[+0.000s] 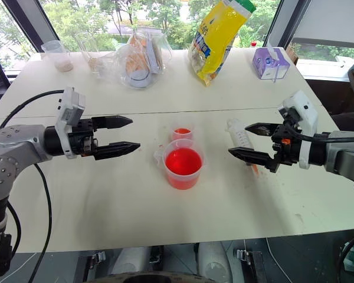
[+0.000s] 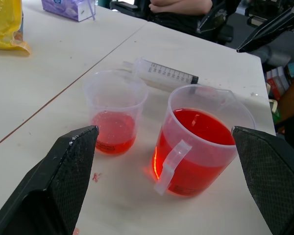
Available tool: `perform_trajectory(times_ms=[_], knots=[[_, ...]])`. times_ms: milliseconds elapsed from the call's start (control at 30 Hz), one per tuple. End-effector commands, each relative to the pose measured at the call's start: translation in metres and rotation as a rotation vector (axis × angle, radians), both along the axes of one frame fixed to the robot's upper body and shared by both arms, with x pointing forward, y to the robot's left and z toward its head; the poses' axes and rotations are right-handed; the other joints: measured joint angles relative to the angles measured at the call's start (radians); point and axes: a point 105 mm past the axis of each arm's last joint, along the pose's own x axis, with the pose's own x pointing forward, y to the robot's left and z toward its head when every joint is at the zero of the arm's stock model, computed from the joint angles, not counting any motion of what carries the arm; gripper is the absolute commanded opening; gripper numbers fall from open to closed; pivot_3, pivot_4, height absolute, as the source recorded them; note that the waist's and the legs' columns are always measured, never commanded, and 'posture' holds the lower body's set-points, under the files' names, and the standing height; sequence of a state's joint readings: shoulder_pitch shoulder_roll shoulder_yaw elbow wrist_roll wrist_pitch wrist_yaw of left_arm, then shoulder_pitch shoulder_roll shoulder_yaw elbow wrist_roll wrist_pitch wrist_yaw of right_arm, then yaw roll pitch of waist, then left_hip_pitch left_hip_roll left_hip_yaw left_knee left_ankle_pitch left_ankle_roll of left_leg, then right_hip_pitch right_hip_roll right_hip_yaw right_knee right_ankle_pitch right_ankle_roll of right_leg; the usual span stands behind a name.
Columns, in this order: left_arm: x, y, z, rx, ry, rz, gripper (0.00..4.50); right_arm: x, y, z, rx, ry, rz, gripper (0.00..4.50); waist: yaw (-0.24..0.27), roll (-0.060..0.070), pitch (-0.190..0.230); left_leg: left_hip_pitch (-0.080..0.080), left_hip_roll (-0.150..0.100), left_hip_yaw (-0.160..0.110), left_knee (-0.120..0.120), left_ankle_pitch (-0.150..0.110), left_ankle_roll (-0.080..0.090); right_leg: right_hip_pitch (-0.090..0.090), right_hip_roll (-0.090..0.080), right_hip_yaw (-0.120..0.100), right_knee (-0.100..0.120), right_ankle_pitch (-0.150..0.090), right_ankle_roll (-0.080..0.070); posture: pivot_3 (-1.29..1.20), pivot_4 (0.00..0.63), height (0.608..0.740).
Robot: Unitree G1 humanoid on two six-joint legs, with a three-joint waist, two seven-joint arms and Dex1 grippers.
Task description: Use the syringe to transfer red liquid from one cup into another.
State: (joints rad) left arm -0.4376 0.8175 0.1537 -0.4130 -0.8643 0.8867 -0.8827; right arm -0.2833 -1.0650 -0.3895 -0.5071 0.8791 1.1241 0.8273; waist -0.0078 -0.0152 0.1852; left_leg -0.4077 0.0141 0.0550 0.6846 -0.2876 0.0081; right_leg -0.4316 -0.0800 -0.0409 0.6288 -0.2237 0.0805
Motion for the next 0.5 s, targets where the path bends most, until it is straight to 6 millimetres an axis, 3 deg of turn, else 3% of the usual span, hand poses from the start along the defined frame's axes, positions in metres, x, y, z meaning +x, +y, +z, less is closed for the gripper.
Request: perform_trajectory(times_ms=[33,300,500], knots=[[-0.001,-0.002,0.012,-0.020,-0.058,-0.004,4.50,-0.001,-0.001,0.009,-0.020,-0.046,0.007,4.46,0.000,0.000,0.000,0.000,0.000,0.000,0.000,0.000,0.000,0.000,0.000,0.000,0.000,0.000,0.000,0.00,0.150,0.740],[0.000,-0.003,0.026,-0.092,-0.051,-0.031,4.50,-0.001,-0.005,0.012,-0.022,-0.042,-0.022,4.46,0.000,0.000,0.000,0.000,0.000,0.000,0.000,0.000,0.000,0.000,0.000,0.000,0.000,0.000,0.000,0.00,0.150,0.740],[0.007,-0.010,0.020,-0.088,-0.062,-0.035,4.50,0.008,-0.013,0.011,-0.038,-0.028,-0.085,4.46,0.000,0.000,0.000,0.000,0.000,0.000,0.000,0.000,0.000,0.000,0.000,0.000,0.000,0.000,0.000,0.00,0.150,0.740]])
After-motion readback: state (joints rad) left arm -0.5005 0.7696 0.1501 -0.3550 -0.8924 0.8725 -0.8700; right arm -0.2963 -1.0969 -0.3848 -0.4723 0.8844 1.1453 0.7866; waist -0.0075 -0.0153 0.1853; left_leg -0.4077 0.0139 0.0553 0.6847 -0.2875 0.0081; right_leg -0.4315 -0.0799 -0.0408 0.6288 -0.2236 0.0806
